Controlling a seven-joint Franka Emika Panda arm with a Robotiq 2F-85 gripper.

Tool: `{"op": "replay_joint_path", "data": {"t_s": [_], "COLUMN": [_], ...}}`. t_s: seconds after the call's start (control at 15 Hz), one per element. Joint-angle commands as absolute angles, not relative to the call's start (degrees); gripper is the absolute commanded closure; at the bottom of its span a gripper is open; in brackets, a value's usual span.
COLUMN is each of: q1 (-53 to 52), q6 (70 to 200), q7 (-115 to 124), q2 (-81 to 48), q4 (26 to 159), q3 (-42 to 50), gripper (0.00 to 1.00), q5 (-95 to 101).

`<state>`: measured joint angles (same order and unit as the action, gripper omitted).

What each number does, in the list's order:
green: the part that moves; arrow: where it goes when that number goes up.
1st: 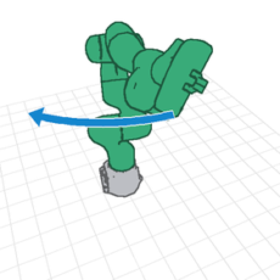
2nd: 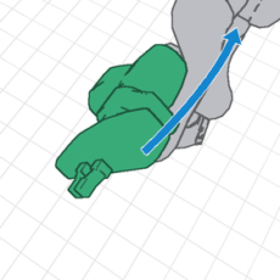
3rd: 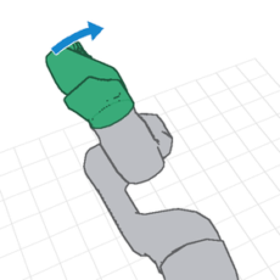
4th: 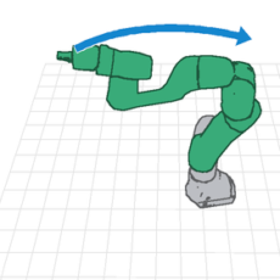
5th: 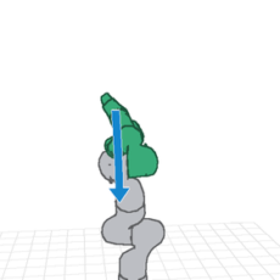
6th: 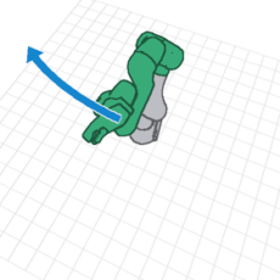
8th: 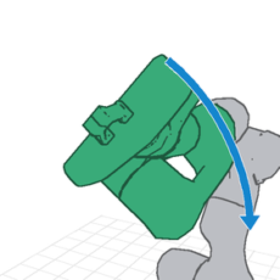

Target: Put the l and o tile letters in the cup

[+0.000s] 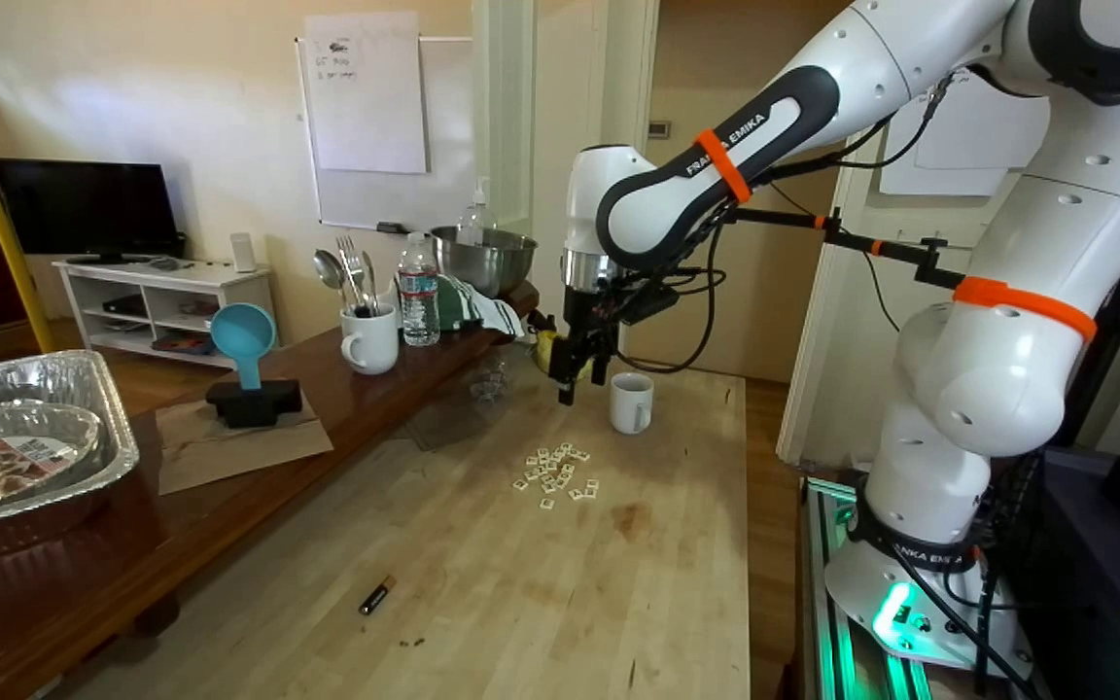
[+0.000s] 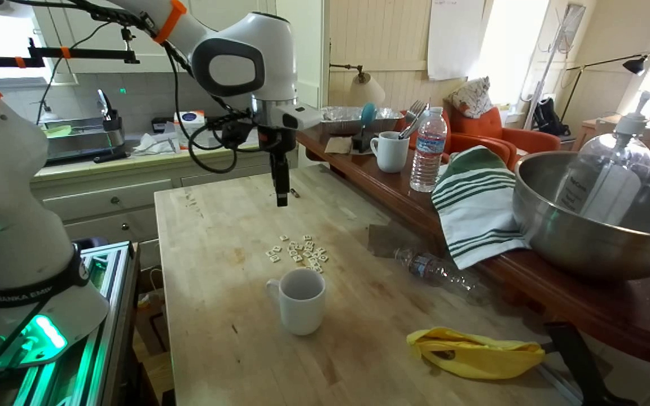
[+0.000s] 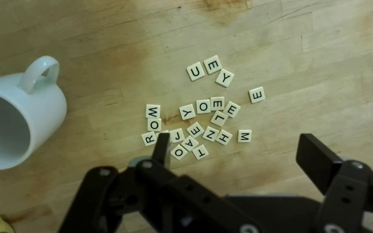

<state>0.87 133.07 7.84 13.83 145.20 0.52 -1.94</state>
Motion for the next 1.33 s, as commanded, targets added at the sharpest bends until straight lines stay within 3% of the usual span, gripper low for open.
{"op": "replay_joint_path", "data": {"t_s": [0.0,0.13,0.2,0.27,0.4,0.6,0.67,0.8,0.93,1.13,1.2,1.27], "q1": [1.96,2.38,2.58,2.73,2.88,2.80,2.64,2.28,1.89,1.29,1.04,0.80], "q6": [135.65,136.37,137.67,138.99,141.21,144.59,146.05,148.45,150.33,151.75,151.87,152.10], "q7": [14.75,18.43,19.94,21.47,24.01,27.68,28.87,31.23,34.06,37.64,38.50,39.04], "q2": [9.96,8.28,7.48,6.56,4.61,1.60,0.55,-1.27,-2.82,-4.68,-5.24,-5.64], "q4": [145.29,145.50,145.75,145.78,145.49,144.84,144.78,144.74,144.76,144.47,144.26,144.14], "q3": [0.65,0.49,0.41,0.36,0.38,0.34,0.28,0.26,0.49,1.13,1.16,1.14], "gripper": [0.00,0.00,0.17,0.26,0.19,0.26,0.34,0.28,0.31,0.38,0.50,0.57], "q5": [-5.92,-6.90,-6.76,-6.46,-5.92,-4.57,-3.96,-2.76,-0.93,1.35,1.43,1.36]}}
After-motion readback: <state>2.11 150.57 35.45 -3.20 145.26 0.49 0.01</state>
